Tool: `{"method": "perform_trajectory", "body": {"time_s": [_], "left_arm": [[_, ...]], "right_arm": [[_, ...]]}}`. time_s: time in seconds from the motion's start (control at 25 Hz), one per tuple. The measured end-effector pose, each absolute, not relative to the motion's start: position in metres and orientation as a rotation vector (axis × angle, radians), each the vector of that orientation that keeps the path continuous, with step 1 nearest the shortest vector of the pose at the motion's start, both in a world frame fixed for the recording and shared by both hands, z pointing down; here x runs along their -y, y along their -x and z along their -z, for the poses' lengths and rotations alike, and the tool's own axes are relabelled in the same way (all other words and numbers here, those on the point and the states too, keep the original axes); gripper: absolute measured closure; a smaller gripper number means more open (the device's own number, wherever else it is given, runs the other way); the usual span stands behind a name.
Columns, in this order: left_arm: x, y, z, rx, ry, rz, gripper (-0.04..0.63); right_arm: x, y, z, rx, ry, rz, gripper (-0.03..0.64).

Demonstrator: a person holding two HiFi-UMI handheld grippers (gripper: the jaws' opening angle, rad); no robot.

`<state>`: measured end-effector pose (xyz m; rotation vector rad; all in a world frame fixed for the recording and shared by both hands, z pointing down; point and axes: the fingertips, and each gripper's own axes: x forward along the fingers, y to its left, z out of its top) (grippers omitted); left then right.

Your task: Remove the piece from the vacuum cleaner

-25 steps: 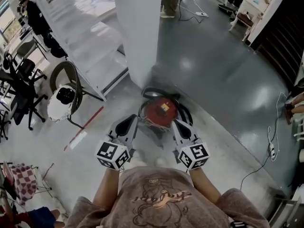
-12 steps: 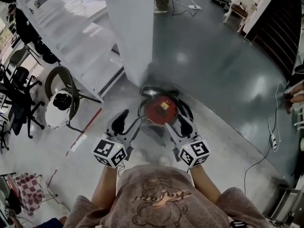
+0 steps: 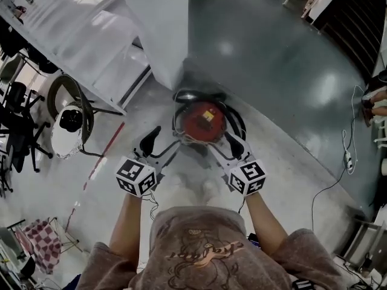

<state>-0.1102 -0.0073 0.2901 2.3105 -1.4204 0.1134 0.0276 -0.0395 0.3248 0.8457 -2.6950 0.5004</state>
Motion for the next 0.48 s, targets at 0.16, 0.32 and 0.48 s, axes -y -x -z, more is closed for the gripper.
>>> {"method": "perform_trajectory", "body": {"time_s": [0.16, 0.32, 0.48], "left_arm": [[0.014, 0.104, -0.348, 1.297, -2.324, -0.264, 0.299], [0.022, 0.097, -0.419, 1.167, -2.290, -0.369, 0.299], [0.030, 0.084, -0.484, 1.056, -2.256, -0.436, 0.299]], "right_arm": [[0.037, -0.026, -0.384, 2.595, -0.788, -0.564, 0.365], [0.039, -0.026, -0.448, 2.501, -0.758, -0.622, 0.365], [0.038, -0.032, -0.506, 2.425, -0.744, -0.665, 0.365]]}}
